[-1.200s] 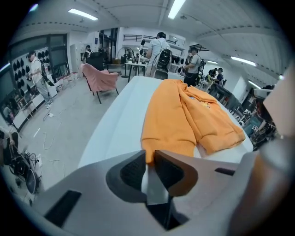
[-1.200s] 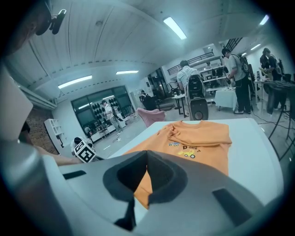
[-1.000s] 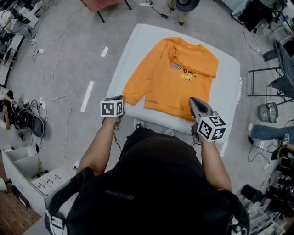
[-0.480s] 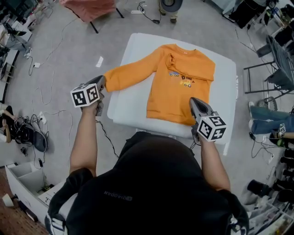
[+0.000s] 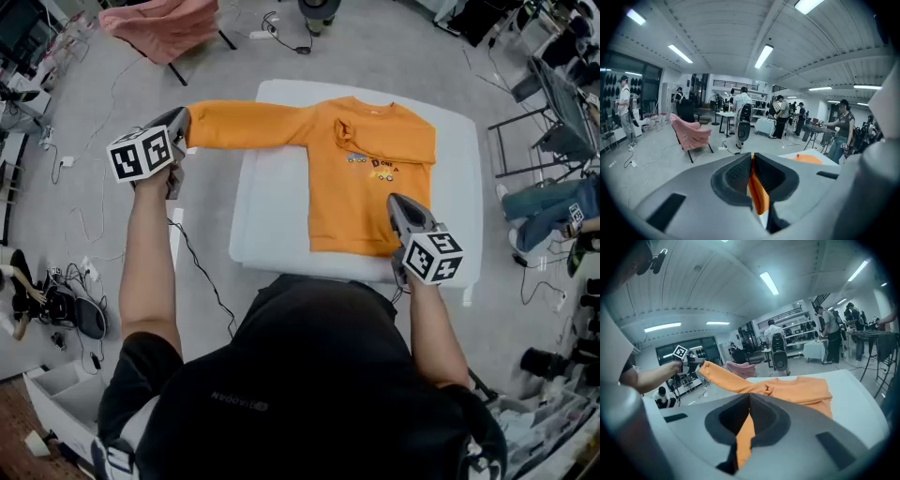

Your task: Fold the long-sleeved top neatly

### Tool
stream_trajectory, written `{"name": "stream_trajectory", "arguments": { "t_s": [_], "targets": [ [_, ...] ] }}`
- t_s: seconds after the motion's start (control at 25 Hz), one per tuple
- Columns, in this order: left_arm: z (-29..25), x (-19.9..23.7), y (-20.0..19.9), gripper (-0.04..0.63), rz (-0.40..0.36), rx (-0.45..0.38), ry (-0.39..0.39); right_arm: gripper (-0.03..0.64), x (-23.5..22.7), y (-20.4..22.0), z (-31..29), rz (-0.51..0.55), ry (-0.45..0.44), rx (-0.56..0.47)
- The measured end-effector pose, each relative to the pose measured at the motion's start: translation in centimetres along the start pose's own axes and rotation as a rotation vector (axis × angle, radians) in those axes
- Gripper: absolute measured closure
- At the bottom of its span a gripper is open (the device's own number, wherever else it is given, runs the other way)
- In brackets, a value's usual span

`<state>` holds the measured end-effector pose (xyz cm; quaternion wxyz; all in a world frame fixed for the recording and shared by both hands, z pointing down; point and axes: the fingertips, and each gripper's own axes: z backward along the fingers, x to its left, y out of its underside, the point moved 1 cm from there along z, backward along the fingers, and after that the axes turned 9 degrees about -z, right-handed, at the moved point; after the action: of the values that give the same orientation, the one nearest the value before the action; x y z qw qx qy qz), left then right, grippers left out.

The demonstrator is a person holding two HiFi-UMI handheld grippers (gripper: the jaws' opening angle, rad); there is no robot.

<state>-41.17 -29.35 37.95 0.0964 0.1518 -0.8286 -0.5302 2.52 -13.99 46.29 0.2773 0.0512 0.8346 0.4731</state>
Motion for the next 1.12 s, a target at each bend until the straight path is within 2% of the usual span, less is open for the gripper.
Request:
{"name": "stream_trajectory", "arguments": {
  "t_s": [0.16, 0.28, 0.44, 0.6, 0.92, 1.12],
  "targets": [
    [-1.1, 1.3, -4.1, 0.572, -0.034, -0.037, 0.01, 0.611, 0.2, -0.4, 0.3, 0.002, 0.031, -0.023],
    [-2.0, -0.1, -6.7, 0.572, -0.056, -0.055, 0.069, 0.611, -0.1, -0.4, 0.7, 0.003, 0.05, -0.03],
    [-2.9, -4.9, -9.4, 0.572, -0.092, -0.068, 0.172, 0.611, -0.8, -0.3, 1.2, 0.003, 0.053, -0.025],
    [-3.8, -9.9, -11.9, 0.572, -0.123, -0.083, 0.221, 0.611, -1.8, -0.9, 2.0, 0.004, 0.032, -0.032],
    [-6.2, -20.5, -15.4, 0.572, -0.159, -0.108, 0.246, 0.611, -6.2, -2.5, 5.3, -0.002, -0.023, -0.043],
    [-9.1, -26.5, -15.7, 0.572, -0.211, -0.064, 0.232, 0.611, -9.7, -2.0, 7.0, -0.045, -0.052, -0.038]
  ]
}}
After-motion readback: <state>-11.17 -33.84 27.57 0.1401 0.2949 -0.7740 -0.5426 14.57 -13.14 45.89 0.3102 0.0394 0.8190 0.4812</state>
